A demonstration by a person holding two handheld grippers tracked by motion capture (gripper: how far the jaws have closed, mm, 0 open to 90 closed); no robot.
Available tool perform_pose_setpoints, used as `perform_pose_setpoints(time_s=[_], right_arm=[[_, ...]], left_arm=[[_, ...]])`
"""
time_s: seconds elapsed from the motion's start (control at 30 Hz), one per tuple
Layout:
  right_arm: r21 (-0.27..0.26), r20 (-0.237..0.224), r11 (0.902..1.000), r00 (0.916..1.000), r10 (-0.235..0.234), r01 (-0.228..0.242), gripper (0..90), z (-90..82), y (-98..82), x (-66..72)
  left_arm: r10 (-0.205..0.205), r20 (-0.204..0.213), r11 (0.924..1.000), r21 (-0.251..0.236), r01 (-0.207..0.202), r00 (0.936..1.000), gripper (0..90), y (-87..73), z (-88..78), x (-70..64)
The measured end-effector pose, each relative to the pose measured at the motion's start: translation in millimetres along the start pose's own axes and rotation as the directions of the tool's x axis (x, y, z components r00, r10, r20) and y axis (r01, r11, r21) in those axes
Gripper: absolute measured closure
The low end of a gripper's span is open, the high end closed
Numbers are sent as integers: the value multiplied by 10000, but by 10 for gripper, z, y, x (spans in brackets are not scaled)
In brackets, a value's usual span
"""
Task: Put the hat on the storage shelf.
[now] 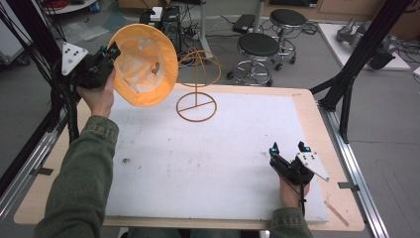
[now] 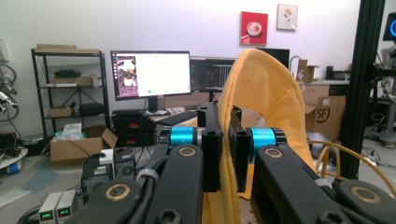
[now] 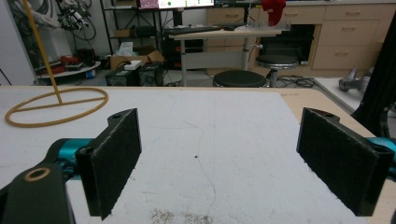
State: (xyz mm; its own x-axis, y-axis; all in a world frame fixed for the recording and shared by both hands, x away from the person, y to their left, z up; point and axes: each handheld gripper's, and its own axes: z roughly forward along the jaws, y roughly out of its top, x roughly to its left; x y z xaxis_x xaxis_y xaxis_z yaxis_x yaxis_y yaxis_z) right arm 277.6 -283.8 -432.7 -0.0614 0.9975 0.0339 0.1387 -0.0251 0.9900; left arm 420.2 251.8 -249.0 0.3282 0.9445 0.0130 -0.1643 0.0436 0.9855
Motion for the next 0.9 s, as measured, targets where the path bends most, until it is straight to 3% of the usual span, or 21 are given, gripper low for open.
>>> perform_pose_setpoints(time_s=[0.47,0.6,0.7,0.9], right_arm=[[7,-46,10000,10000,-10,10,127,4,-3,9],[-10,4,10000,10000,-33,33,127,6,-3,5],[-8,19,10000,10000,-49,49,127,4,-3,3],[-29,-33,9999,9999,-130,129,127,1,-2,12]], left_arm=[[663,-609,9977,196,-652,9959,868,263,223,112],[474,-810,9989,86,-469,9956,868,318,267,168],[795,-729,9968,165,-785,9942,867,313,322,149],[846,-932,9953,539,-799,9920,868,290,449,56]])
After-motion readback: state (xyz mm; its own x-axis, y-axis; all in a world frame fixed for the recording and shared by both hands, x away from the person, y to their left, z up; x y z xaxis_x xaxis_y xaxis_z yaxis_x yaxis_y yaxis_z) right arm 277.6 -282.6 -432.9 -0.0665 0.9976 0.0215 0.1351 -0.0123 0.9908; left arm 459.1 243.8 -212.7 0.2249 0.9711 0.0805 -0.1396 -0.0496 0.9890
